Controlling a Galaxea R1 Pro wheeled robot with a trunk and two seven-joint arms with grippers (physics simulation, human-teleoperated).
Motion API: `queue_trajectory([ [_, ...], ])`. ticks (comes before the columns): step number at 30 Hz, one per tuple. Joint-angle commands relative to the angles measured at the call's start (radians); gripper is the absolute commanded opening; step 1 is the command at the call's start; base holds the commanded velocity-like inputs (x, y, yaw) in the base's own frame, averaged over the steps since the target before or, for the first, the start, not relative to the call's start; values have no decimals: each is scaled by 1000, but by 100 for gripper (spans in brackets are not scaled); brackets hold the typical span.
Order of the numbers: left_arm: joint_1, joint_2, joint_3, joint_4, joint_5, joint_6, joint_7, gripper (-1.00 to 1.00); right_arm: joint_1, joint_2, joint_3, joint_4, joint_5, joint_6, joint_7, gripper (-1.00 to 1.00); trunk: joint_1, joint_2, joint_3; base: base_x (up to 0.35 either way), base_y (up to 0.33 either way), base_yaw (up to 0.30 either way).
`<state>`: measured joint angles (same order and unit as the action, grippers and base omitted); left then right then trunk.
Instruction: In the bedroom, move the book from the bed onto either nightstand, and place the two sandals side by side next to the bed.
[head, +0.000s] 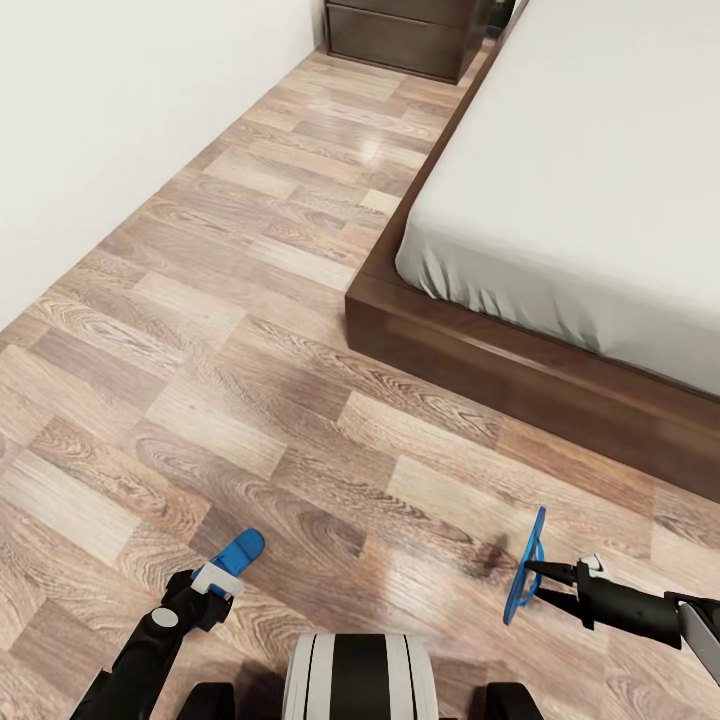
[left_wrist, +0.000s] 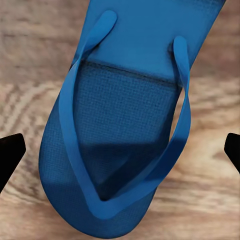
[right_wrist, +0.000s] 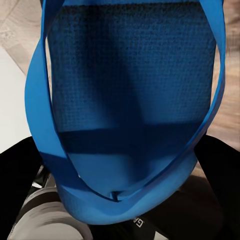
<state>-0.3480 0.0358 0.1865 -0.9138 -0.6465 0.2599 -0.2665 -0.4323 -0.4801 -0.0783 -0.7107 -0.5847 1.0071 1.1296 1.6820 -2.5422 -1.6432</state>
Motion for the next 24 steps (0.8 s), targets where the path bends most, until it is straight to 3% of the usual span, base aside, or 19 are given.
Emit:
queue_trajectory([
  [1, 0, -1, 2, -2, -9, 2, -8, 100, 0, 0, -1, 0, 0, 4, 5, -100, 0, 0, -1, 0, 0, 0],
  [5, 0, 0, 2, -2, -9, 2, -8, 100, 0, 0, 0, -2, -5, 5, 25, -100, 0, 0, -1, 0, 0, 0],
  [12, 0, 0, 2, -2, -9, 2, -8, 100, 0, -1, 3, -10, -2, 5, 169, -100, 0, 0, -1, 0, 0, 0],
  [18, 0, 0, 2, -2, -9, 2, -8, 100, 0, -2, 3, -33, 1, 5, 183, -100, 0, 0, -1, 0, 0, 0],
  [24, 0, 0, 2, -2, -9, 2, -8, 100, 0, -2, 3, -35, 3, 5, 183, -100, 2, -1, -16, 0, 0, 0],
])
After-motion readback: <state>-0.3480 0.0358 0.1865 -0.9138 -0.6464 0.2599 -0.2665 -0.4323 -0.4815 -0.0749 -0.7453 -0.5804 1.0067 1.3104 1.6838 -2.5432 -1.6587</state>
